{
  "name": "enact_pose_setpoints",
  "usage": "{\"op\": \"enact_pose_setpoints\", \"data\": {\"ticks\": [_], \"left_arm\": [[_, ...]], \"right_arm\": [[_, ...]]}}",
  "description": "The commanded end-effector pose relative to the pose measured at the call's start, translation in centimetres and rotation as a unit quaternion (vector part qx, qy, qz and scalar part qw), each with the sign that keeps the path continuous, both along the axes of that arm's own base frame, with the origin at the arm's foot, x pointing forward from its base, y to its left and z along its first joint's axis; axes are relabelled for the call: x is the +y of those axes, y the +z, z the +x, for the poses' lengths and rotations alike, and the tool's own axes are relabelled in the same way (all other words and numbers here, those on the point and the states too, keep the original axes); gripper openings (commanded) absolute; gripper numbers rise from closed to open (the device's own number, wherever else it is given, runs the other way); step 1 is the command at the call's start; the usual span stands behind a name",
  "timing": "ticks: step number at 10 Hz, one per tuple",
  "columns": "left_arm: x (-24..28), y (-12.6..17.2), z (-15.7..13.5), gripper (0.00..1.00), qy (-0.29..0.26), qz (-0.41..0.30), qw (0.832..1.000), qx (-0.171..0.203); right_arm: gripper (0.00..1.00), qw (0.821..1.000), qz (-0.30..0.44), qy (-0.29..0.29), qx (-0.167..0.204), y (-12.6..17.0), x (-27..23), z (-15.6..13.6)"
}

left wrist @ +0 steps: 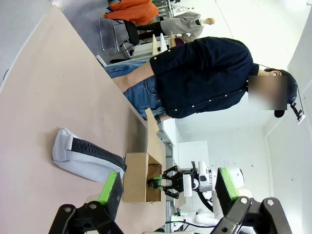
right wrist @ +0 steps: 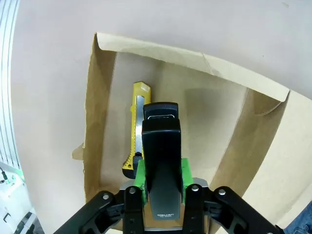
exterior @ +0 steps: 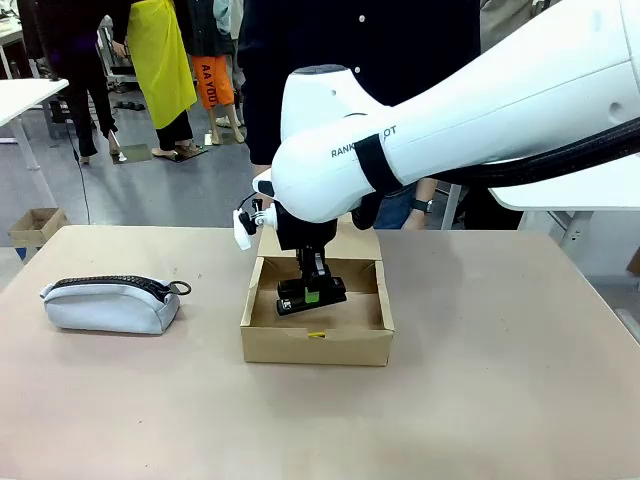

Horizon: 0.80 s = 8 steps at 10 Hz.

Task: Pack the items into the box.
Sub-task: Pick up the item specified by the human and place it in the Mailer Box.

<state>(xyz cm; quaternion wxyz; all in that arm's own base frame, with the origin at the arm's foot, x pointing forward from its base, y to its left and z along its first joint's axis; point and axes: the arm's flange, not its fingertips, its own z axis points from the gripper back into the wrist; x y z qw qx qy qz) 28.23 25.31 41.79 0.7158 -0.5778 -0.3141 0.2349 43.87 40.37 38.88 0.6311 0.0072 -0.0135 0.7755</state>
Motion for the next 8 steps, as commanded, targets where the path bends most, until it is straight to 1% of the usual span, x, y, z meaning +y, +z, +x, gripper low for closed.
{"op": "enact_pose_setpoints", "data": {"ticks": [1, 2, 8], "left_arm": [[0.03, 0.09, 0.04, 1.00, 0.003, -0.002, 1.000, -0.015], [0.03, 0.09, 0.04, 1.00, 0.003, -0.002, 1.000, -0.015], [0.03, 0.09, 0.04, 1.00, 0.003, -0.002, 1.000, -0.015]], "right_arm": [[0.91, 0.999, -0.024, 0.007, -0.020, 0.39, 0.46, -0.23], [1.00, 1.000, -0.025, 0.008, -0.018, 0.38, 0.38, -0.21], [1.00, 0.999, -0.040, 0.002, -0.013, 0.47, -0.01, -0.11]]}}
